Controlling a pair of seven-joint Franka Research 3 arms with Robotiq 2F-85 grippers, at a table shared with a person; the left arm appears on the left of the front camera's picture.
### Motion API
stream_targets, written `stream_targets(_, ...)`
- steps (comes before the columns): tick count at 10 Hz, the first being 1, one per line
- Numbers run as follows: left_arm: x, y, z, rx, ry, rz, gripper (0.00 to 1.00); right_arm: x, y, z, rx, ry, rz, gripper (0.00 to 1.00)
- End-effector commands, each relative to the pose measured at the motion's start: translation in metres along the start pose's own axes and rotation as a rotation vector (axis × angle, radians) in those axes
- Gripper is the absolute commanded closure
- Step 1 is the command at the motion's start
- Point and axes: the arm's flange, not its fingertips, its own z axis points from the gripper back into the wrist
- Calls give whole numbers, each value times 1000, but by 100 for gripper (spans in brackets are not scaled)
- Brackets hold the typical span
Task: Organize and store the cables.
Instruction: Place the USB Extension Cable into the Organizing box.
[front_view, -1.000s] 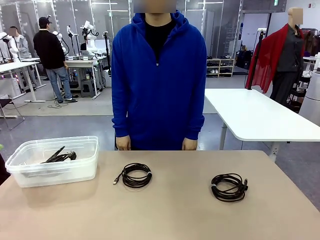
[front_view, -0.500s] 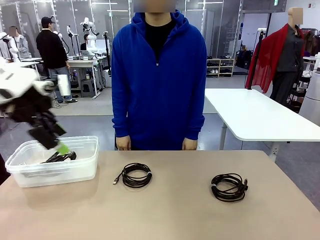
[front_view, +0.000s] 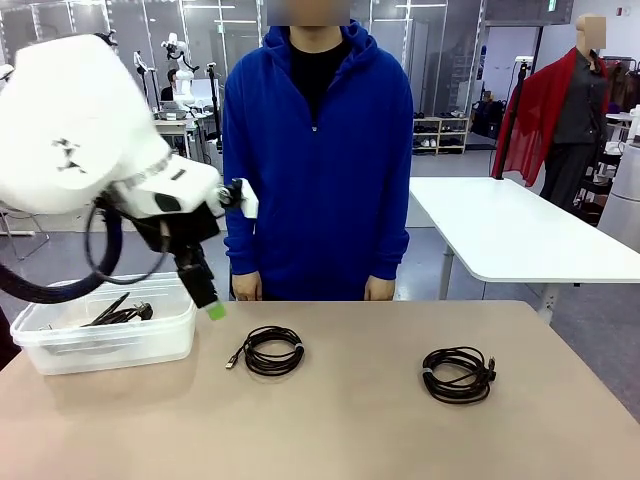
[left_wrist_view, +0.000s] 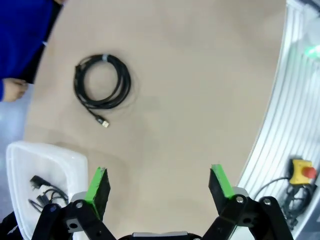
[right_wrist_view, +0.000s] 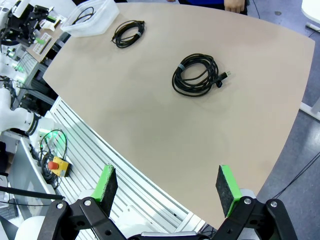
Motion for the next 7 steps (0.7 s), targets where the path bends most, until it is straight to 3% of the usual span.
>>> stream_targets(1, 26, -2, -19, 21, 69, 30, 0, 0, -1, 0, 10, -12, 13, 0)
stream_targets(7, 29, -11, -35, -10, 66, 51, 0, 0, -1, 0, 10, -12, 13, 0)
